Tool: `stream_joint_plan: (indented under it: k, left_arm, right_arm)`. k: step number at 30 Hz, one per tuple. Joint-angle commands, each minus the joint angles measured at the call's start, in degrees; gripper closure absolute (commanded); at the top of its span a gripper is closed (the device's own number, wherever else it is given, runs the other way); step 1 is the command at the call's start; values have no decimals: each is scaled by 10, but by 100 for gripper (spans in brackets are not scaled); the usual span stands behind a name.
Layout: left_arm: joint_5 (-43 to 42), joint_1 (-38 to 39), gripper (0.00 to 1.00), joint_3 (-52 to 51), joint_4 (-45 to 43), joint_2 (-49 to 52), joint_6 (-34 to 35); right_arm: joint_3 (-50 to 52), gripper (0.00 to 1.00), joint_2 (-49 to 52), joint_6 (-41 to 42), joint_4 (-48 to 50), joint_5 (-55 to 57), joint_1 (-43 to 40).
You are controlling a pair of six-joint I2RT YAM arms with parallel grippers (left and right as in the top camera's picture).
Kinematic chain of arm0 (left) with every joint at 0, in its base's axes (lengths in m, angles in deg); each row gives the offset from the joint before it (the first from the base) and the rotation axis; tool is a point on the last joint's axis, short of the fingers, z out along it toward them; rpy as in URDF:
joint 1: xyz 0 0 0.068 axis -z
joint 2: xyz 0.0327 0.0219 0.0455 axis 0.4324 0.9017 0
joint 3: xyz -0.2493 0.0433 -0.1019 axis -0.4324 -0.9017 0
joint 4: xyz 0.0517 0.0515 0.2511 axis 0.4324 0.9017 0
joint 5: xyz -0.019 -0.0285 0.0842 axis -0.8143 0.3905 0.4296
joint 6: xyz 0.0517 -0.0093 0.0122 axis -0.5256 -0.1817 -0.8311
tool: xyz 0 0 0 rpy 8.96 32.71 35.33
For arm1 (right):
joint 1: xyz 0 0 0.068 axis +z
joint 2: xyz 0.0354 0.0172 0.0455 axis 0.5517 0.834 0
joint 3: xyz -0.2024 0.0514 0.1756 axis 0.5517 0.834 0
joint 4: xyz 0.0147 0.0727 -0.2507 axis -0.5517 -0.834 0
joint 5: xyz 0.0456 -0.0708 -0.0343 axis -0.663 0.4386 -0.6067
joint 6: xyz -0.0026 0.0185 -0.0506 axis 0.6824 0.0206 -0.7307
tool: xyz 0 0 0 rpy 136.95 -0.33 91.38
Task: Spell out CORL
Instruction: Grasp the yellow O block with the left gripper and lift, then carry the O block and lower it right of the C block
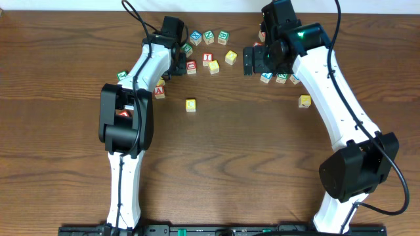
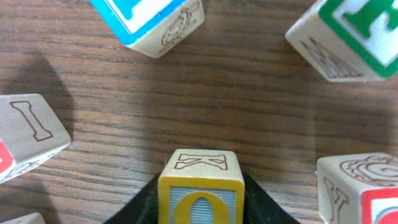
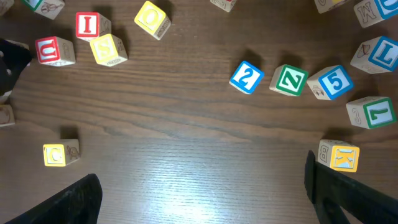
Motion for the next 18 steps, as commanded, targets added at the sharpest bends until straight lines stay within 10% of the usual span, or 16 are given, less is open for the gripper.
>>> stream_joint_plan:
  k: [1,18]
  left_arm:
    - [8,0,71,7,-4,7,1]
    - [18,9,81,8,65,-111,6]
  right_arm:
    - [-1,1,5,-11,0,14,-2]
    - [-1,1,5,-8,18,50,-7]
